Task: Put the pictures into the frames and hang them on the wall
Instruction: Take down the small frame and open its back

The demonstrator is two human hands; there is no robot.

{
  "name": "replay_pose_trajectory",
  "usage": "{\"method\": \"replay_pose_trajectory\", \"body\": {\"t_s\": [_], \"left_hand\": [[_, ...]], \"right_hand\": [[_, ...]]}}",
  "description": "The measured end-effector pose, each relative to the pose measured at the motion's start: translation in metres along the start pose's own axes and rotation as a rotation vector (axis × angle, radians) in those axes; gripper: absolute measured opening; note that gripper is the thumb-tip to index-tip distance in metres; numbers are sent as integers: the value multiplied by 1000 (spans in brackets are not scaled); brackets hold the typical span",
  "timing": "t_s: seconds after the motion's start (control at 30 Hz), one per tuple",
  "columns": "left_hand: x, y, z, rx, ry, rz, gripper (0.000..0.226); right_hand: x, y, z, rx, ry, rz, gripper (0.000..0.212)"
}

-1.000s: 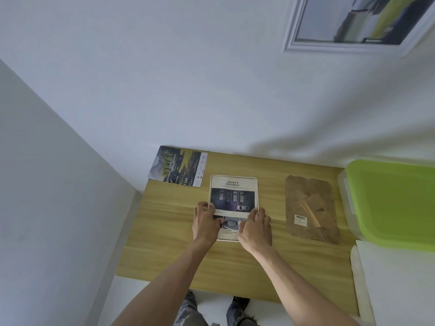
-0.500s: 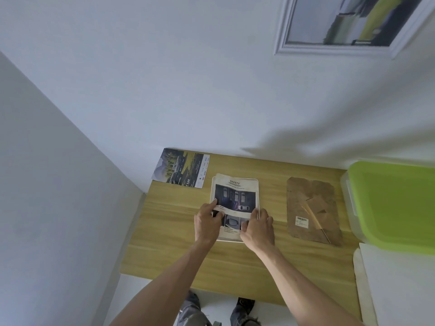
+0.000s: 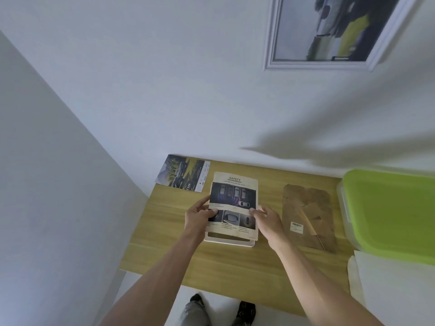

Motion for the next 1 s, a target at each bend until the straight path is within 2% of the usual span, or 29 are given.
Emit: {"method": "replay_pose_trajectory", "body": {"t_s": [0.13, 0.23, 0.37, 0.47, 0.6, 0.8, 1.0], "left_hand": [[-1, -2, -4, -18, 80, 50, 49], [-3, 0, -9, -48, 242, 108, 41], [-10, -2, -7, -71, 425, 208, 47], [-20, -8, 2, -66, 448, 282, 52], [-39, -25, 19, -65, 478, 326, 44], [-82, -55, 53, -59, 588, 382, 35], [-135, -93, 103, 29, 720, 454, 32]], "right_hand": [[10, -6, 8, 0, 164, -31, 28], [18, -12, 11, 24, 140, -82, 25], [28, -26, 1, 39, 70, -119, 32], [41, -37, -7, 71, -12, -156, 40], [64, -48, -32, 41, -51, -191, 49], [113, -68, -73, -27, -103, -193, 50], [175, -86, -128, -90, -248, -138, 50]]}}
Point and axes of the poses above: each hand's wrist, its own y-axis towards the middle knuckle, its own x-axis out of the back of the hand, z = x × y, the point moved 5 cm from there along y, towards the middle knuckle, and after that the axes turned 4 degrees about -y, right-handed, at the moved point
